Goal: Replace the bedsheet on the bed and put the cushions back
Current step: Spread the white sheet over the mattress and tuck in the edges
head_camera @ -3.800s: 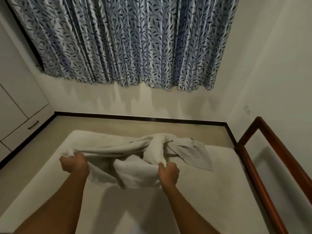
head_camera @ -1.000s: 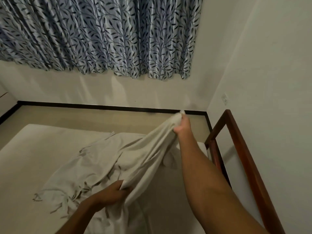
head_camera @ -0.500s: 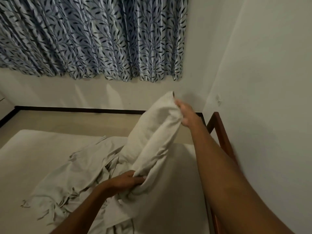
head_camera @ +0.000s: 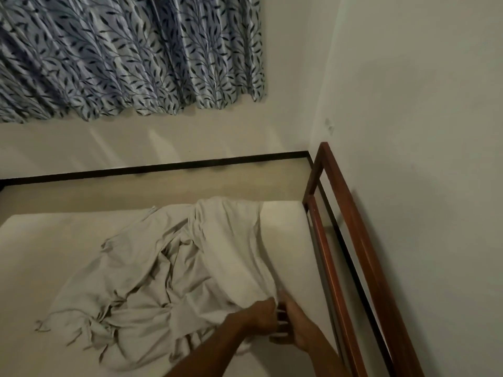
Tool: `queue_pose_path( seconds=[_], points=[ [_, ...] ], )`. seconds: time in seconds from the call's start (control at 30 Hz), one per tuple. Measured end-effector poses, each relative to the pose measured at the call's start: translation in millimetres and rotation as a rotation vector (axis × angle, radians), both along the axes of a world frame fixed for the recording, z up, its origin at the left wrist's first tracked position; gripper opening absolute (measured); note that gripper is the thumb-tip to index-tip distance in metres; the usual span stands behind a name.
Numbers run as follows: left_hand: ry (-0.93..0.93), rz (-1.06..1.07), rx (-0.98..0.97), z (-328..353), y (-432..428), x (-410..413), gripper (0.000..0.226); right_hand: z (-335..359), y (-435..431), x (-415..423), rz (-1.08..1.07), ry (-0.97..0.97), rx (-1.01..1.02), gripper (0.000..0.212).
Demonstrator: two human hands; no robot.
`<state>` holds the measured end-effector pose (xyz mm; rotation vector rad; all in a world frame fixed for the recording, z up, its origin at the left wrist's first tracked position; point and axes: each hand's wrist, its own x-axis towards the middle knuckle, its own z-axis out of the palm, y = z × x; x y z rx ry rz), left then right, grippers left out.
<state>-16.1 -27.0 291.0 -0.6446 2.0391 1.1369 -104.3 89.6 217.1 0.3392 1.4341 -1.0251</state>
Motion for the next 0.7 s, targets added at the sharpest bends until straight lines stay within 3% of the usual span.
queue_pose_path(
  seconds=[0.1, 0.2, 0.27, 0.33, 0.4, 0.47, 0.53, 0.6, 0.7],
  points=[
    [-0.039, -0.071, 0.000, -27.9, 36.0, 2.7, 0.070, 2.8, 8.3, 9.6, 0.029, 0.112, 0.047, 0.069],
    [0.034, -0.109, 0.009, -34.8, 60.9, 13.7, 0.077, 14.7, 18.9, 3.8, 0.130, 0.352, 0.159, 0.032],
    [0.109, -0.041, -0.012, -40.0, 67.2, 28.1, 0.077, 15.0, 25.5, 0.1, 0.101, 0.426, 0.190, 0.023],
    [0.233, 0.067, -0.101, -47.4, 68.3, 42.4, 0.060, 10.9, 27.0, -0.5, 0.051, 0.424, 0.157, 0.027],
    [0.309, 0.111, -0.330, -52.2, 66.1, 52.8, 0.036, 4.7, 25.4, 1.4, -0.009, 0.389, 0.112, 0.031],
    [0.389, 0.264, -0.453, -56.8, 58.4, 56.8, 0.030, 8.0, 20.0, 0.2, -0.174, 0.337, 0.070, 0.025],
    [0.546, 0.551, -0.323, -54.8, 53.3, 59.9, 0.025, 28.7, 14.1, 0.4, -0.354, 0.236, 0.023, 0.017],
    [0.623, 0.730, -0.218, -46.0, 49.5, 60.5, 0.015, 45.8, 10.9, -3.6, -0.449, 0.180, -0.026, 0.023],
    [0.675, 0.734, -0.153, -28.0, 54.6, 59.6, 0.009, 58.8, 7.0, -10.8, -0.498, 0.191, -0.061, 0.025]
  ],
)
